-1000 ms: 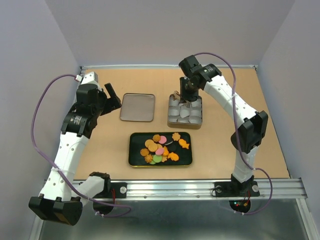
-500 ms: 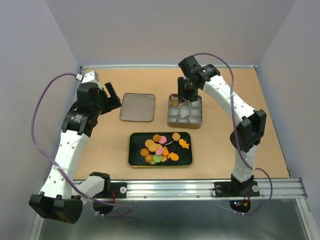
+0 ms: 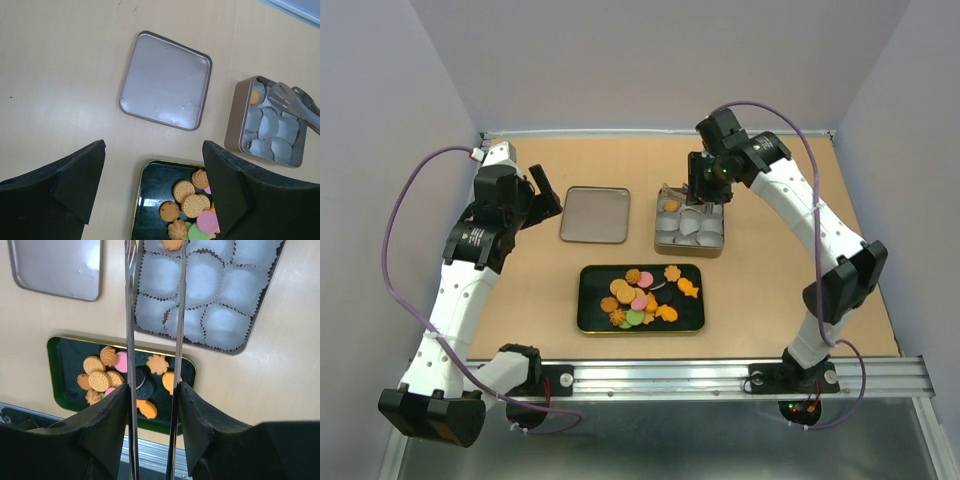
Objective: Pack the cookies
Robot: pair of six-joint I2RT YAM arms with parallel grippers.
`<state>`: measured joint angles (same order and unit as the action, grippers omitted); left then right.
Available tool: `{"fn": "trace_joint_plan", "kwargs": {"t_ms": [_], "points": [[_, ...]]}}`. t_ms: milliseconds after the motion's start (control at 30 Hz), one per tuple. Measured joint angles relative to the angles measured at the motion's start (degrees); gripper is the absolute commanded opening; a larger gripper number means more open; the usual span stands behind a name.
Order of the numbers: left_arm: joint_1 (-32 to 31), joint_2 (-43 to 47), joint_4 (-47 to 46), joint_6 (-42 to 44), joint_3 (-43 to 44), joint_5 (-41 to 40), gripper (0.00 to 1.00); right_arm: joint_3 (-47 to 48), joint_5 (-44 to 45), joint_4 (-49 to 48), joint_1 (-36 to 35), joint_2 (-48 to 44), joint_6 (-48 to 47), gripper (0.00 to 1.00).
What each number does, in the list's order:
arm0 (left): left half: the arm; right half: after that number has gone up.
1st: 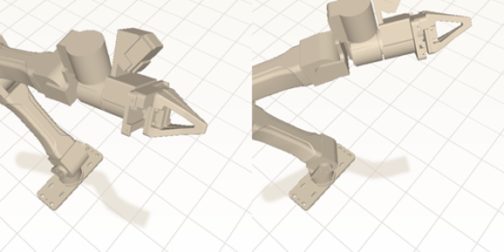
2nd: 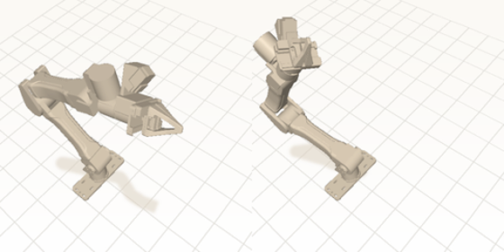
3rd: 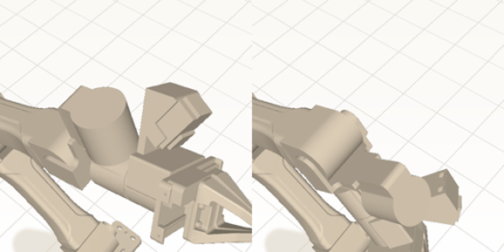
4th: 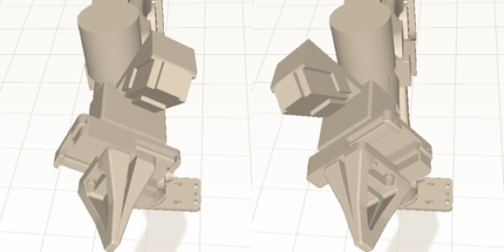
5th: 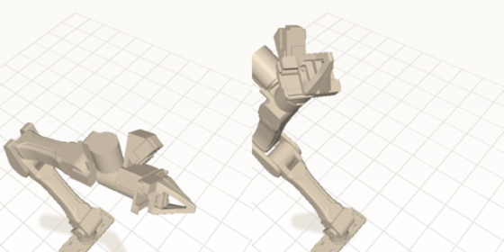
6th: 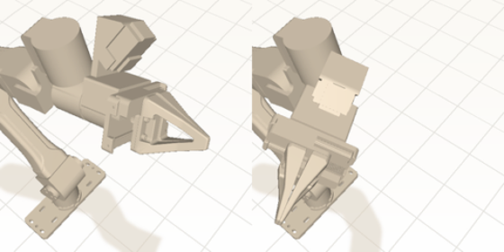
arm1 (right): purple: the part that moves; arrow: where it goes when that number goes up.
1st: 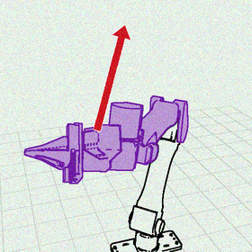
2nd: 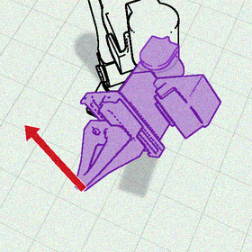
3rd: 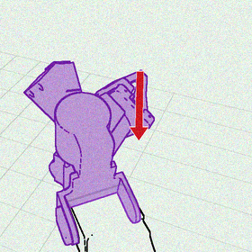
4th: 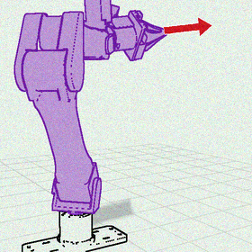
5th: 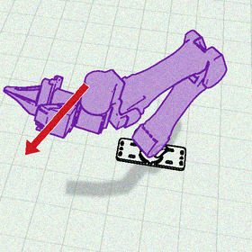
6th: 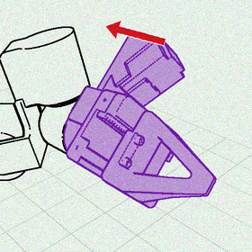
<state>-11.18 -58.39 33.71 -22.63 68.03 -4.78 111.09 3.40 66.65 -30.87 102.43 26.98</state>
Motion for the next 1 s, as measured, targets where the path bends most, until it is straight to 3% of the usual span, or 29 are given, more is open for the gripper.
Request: {"fn": "trace_joint_plan", "kwargs": {"t_ms": [167,467,600,1000], "points": [[0.0,0.0,0.0,0.0,0.0,-0.1,0.89,-3.0,-1.1,0.1,-4.2,-7.4,0.0,0.5],[0.0,0.2,0.0,-0.4,0.0,0.0,0.89,-16.0,-2.9,-0.8,-21.3,-12.9,3.9,0.49],[0.0,0.6,0.0,-0.6,-0.2,0.1,0.89,-20.2,-3.0,-0.7,-22.1,-13.5,6.1,0.49],[0.0,2.2,-0.4,-0.8,-2.0,0.2,0.89,-20.5,-3.0,-1.6,-22.9,-12.9,7.8,0.49]]}}
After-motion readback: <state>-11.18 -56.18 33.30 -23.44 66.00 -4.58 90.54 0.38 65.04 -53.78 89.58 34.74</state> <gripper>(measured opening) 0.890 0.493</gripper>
